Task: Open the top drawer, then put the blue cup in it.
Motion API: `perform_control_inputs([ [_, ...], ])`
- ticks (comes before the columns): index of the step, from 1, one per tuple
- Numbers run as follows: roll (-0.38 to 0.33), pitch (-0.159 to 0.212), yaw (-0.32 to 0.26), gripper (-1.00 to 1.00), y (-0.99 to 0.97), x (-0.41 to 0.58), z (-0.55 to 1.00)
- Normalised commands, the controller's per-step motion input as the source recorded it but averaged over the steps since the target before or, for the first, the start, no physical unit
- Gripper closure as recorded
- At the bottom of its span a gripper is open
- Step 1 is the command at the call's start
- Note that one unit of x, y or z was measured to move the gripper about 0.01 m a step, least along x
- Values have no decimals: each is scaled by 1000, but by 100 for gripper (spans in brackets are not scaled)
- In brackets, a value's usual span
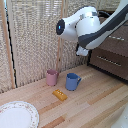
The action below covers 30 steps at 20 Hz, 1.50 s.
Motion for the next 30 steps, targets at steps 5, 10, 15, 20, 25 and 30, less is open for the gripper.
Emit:
perform_control_inputs([
  [5, 375, 37, -205, -100, 146, 176, 0],
  [10, 361, 0, -201, -100, 126, 230, 0],
  [15, 310, -37, -186, -100, 93, 270, 0],
  [20, 277, -72, -170, -100, 66, 312, 0],
  [25, 300, -22, -165, -100, -14, 271, 6],
  [30, 271, 0, -191, -100, -73, 235, 0],
])
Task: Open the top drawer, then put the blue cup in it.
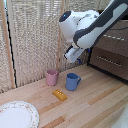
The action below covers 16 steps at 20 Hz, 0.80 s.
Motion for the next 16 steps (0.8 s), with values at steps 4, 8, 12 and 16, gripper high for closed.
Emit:
perform_control_inputs([
  [4, 248, 0, -189, -100, -136, 281, -39],
  [8, 284, 33, -105, -100, -221, 250, -26],
  [12, 286, 45, -103, -100, -161, 230, -101],
  [16, 281, 26, -104, -100, -98, 238, -209],
])
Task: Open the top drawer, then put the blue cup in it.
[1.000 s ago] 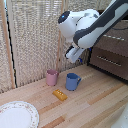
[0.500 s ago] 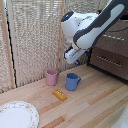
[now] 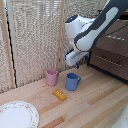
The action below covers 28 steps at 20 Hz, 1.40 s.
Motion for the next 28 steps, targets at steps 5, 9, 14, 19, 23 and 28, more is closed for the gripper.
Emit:
perform_control_inputs([
  [5, 268, 9, -87, -100, -79, 274, -269],
  [9, 254, 0, -57, -100, -106, 354, -245],
  [14, 208, 0, -38, -100, -90, 333, -252],
  [19, 58, 4, 57, -100, -30, 291, -173],
  [23, -10, 17, 17, -100, 0, 26, -170],
  [28, -11, 33, -11, 100, 0, -191, -187],
])
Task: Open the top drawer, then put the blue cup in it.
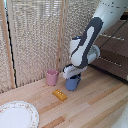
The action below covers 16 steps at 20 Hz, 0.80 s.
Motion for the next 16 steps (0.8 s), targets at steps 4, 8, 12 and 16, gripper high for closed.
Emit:
perform_control_inputs([
  [4, 0, 36, 15, 100, 4, -281, -98],
  [8, 0, 21, 88, 100, 73, -152, -6],
  [12, -3, -2, 63, 100, 186, -44, -16],
  [16, -32, -40, 39, 100, 445, 0, 68],
])
